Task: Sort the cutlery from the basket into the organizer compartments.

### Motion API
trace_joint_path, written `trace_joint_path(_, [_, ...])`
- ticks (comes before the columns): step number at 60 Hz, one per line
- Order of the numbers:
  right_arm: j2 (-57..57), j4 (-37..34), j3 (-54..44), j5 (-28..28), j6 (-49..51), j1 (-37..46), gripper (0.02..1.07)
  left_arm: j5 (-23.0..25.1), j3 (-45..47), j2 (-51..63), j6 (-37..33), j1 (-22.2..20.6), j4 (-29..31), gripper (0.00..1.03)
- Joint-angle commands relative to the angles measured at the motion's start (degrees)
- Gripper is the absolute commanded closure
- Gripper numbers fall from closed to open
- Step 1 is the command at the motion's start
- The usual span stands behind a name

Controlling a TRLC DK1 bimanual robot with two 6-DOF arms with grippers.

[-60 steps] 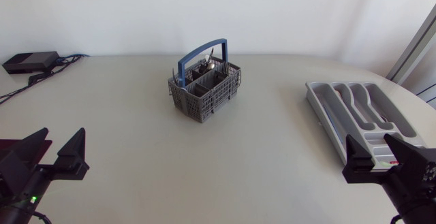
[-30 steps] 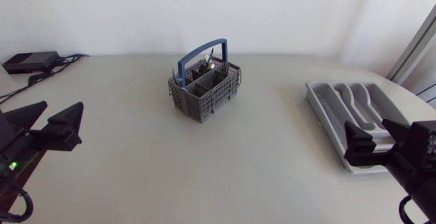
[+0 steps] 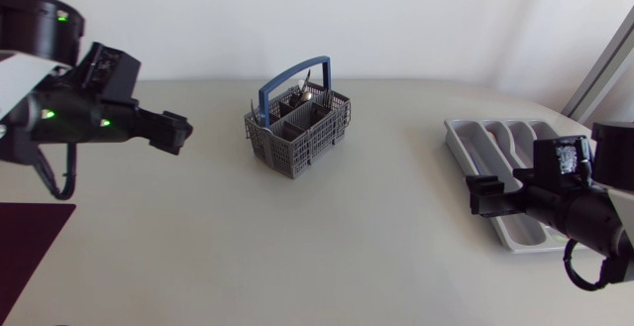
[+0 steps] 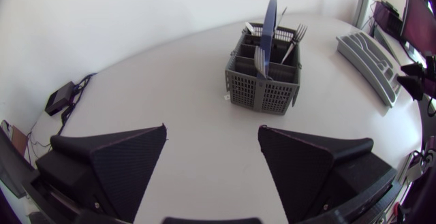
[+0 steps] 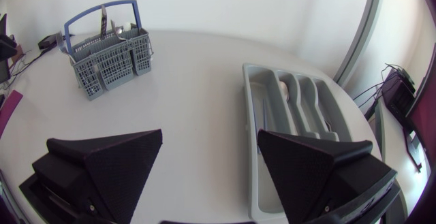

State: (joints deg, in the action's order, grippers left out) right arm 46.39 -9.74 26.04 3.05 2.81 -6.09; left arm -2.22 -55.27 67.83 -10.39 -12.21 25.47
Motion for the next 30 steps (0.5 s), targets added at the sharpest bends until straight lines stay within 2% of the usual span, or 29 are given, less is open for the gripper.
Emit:
trace_joint_path(1, [3.3,-2.2,3.4,0.3,0.7,-1.7,0.06,-0.1,-5.1,6.6,-2.2,-2.2,1.2,0.1])
trace_joint_path(14, [10.4,-6.8,8.9,-0.4,5.9,-3.1,0.06,2.6,-19.3,19.1,-1.6,-5.0,1.2,0.11])
trace_joint_path(22, [13.6,-7.9,10.3,-6.7,4.9,-2.0,0.07,2.5,-28.8,26.6,-1.6,-7.6,3.9,0.14])
trace_joint_path(30, [14.2,-7.1,10.1,-7.3,4.9,-2.1,0.07,2.6,-36.8,33.8,-1.6,-8.4,5.5,0.18])
